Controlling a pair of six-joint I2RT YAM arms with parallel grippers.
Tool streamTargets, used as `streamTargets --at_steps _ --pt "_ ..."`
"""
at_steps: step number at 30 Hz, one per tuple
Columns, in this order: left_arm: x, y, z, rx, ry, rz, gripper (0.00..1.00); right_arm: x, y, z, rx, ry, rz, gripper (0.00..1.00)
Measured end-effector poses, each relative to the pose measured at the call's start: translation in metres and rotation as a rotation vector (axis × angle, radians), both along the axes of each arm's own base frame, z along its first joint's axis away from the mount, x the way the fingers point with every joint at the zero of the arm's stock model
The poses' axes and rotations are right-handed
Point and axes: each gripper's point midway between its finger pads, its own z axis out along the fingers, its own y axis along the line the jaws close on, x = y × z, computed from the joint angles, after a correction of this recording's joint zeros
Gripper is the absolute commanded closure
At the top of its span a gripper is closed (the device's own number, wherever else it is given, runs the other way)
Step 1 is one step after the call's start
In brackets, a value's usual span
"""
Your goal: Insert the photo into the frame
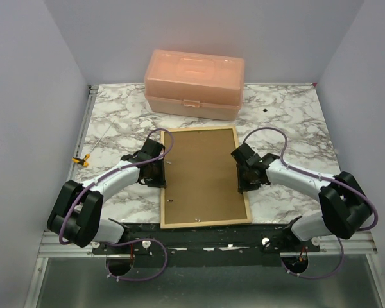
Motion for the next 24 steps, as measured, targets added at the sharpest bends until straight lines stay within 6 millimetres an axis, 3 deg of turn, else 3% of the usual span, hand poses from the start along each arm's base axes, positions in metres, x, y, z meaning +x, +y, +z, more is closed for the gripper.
streamTargets --at_steps 2,3,5,7,10,17,24 --pt "0.0 0.0 0.0 0.001 0.001 0.0 0.78 -0.002 0.0 0.001 -0.039 -0.015 0.016 1.0" --pt "0.0 0.0 0.0 0.001 0.002 0.0 0.78 -0.004 0.001 0.002 -0.058 -0.021 0.025 0.94" --pt "-0.001 0.0 0.0 0.002 0.003 -0.001 0.78 -0.007 0.001 0.002 -0.084 -0.027 0.042 0.65" --pt "-0.001 0.0 0.0 0.001 0.003 -0.001 0.78 -0.009 0.001 0.003 -0.091 -0.029 0.045 0.42" --pt "0.0 -0.001 0.0 -0.004 0.001 -0.003 0.78 -0.013 0.004 0.006 -0.078 -0.03 0.051 0.28" --pt "0.0 -0.002 0.001 -0.009 0.0 -0.007 0.78 -0.014 0.011 0.02 -0.028 -0.064 0.052 0.31" --pt "0.0 -0.003 0.001 -0.012 -0.001 -0.009 0.78 -0.019 0.008 0.011 -0.048 -0.021 0.015 0.42"
